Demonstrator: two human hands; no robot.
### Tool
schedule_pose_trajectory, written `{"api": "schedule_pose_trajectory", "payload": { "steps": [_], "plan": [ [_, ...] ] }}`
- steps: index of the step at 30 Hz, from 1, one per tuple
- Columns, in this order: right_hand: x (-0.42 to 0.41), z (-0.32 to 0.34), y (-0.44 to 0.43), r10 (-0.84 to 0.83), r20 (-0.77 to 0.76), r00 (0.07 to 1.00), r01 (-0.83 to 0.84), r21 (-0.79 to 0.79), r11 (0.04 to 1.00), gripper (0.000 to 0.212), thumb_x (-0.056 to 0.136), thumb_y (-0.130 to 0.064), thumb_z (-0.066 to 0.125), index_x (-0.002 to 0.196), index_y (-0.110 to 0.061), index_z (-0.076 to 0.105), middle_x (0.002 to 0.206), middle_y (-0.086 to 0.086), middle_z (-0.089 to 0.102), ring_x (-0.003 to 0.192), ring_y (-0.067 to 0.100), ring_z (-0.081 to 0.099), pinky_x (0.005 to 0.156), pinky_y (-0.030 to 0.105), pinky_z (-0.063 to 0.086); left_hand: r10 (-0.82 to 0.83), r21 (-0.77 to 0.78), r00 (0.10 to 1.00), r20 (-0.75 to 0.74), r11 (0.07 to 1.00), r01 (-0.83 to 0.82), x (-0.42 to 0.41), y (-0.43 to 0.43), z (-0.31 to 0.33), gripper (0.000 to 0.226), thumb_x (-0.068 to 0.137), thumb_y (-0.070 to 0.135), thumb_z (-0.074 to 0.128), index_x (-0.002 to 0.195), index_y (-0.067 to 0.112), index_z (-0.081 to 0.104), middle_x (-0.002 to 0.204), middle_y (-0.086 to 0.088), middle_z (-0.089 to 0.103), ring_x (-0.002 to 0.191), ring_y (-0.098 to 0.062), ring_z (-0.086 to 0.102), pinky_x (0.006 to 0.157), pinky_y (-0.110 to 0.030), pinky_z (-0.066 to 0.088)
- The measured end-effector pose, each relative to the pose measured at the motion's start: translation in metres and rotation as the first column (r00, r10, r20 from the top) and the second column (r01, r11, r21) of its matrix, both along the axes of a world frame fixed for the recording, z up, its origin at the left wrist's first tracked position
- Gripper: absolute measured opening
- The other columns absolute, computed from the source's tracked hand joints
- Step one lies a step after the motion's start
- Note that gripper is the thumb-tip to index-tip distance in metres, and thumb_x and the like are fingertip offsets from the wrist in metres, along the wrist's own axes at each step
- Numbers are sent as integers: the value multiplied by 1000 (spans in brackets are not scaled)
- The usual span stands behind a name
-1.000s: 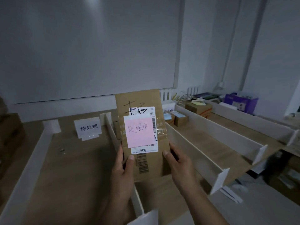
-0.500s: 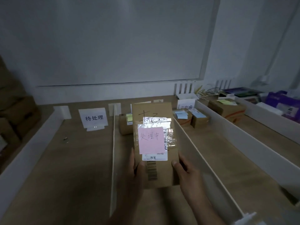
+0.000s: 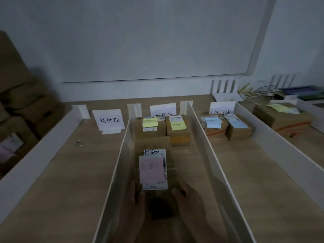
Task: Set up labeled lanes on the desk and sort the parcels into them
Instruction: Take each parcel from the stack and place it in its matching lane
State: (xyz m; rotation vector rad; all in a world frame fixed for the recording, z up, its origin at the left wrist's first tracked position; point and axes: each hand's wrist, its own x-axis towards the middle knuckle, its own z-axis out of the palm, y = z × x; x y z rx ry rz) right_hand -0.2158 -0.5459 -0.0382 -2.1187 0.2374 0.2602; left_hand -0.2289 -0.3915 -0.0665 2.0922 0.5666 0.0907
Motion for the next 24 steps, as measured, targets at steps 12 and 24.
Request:
{"api": "schedule_pose_trajectory", "payload": {
  "steps": [12, 24],
  "plan": [
    [82, 0, 41, 51, -89, 995, -66, -172, 983, 37, 98, -35, 44, 134, -27, 49, 131, 0, 57, 118, 20, 53, 93, 31, 41, -109, -8, 986, -130, 994, 108, 81, 36, -13, 56, 102, 30, 32, 152, 25, 9, 150, -2, 34, 134, -21, 38, 108, -39, 33],
    [156, -12, 68, -2, -10, 1000, 1, -134, 991, 34, 99, -34, 44, 132, -30, 50, 125, -3, 59, 113, 18, 54, 81, 28, 38, -133, -50, 984, -120, 990, 128, 159, 60, -12, 55, 102, 29, 30, 151, 29, 4, 151, -6, 32, 135, -26, 37, 108, -44, 33]
  ]
}}
